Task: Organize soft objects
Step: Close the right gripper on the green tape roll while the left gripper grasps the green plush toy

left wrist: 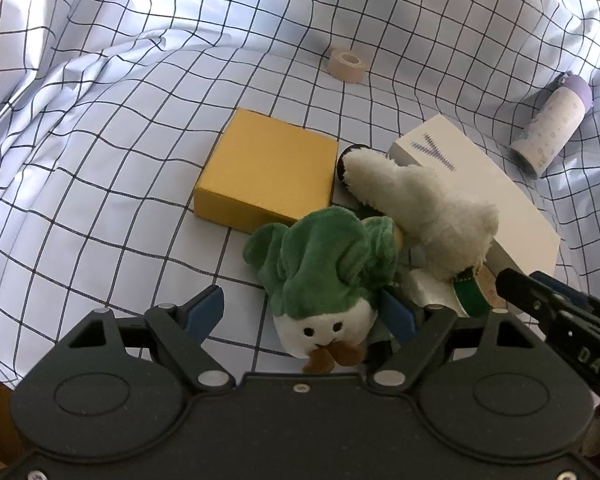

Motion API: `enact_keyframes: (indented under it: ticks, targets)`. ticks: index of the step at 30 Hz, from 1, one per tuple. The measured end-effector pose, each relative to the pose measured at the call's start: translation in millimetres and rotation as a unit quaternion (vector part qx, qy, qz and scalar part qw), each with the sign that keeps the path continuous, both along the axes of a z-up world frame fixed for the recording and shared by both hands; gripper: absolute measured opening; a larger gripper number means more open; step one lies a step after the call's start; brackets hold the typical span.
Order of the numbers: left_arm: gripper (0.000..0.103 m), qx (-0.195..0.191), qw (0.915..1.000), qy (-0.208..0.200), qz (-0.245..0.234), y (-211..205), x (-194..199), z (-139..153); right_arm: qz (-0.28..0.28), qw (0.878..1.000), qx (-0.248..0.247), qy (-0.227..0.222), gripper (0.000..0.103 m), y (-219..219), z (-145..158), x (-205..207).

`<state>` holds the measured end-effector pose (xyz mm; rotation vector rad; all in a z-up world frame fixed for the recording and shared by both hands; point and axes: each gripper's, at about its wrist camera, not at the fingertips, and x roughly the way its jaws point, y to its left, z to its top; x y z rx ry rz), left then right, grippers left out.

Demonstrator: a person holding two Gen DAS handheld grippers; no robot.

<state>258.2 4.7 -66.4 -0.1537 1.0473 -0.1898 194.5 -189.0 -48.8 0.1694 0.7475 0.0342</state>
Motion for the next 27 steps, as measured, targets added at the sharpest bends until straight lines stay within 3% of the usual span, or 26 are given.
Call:
enact_keyframes:
  ticks: [9, 27]
  targets:
    - [0.078, -0.013, 0.9999, 0.004, -0.009, -3, 7, -4, 0.023, 1.000, -0.003, 0.010, 0.054, 6, -6, -4]
    - [0.079, -0.019, 0.9996, 0.018, -0.011, -7, 17, -12, 0.018, 0.998, 0.016, 0.052, 0.059, 4, -29, 20]
